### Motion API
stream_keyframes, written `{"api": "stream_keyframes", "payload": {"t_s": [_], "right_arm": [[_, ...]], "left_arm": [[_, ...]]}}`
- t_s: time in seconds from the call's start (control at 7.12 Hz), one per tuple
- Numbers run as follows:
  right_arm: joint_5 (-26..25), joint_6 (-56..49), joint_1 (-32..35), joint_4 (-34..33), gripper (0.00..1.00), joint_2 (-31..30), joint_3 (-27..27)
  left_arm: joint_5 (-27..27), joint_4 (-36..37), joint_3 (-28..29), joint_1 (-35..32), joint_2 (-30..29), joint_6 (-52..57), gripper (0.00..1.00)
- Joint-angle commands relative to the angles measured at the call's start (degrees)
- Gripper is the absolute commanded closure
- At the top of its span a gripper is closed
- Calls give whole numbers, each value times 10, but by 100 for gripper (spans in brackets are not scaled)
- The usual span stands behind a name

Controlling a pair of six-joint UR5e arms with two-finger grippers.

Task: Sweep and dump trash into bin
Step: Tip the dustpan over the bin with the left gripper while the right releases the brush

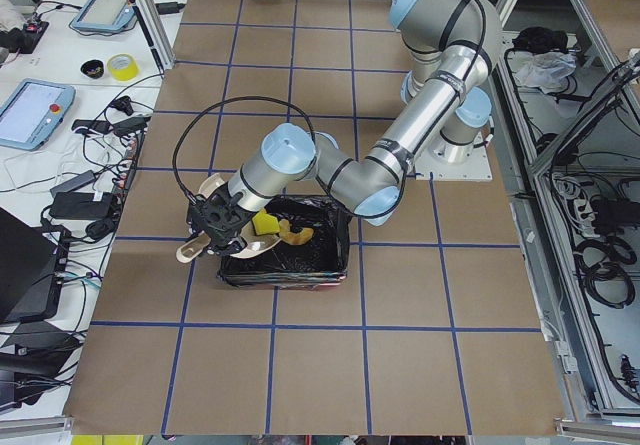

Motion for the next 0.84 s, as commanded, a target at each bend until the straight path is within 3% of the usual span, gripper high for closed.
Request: {"api": "stream_keyframes", "payload": {"t_s": [0.0,0.14,0.28,0.42,0.7], "right_arm": [[2,90,47,127,0,-25,-77],[16,129,84,125,0,-25,-84],[111,210,114,120,0,-24,-91],[141,257,116,82,0,-21,-94],[102,262,129,29,0,-15,-92]], "left_arm": [[-78,90,-5,4,15,57,100],[-120,91,-24,4,26,56,100],[-160,127,-56,4,36,70,100],[-173,150,-72,5,43,70,100],[-175,143,-73,4,55,64,100]]}}
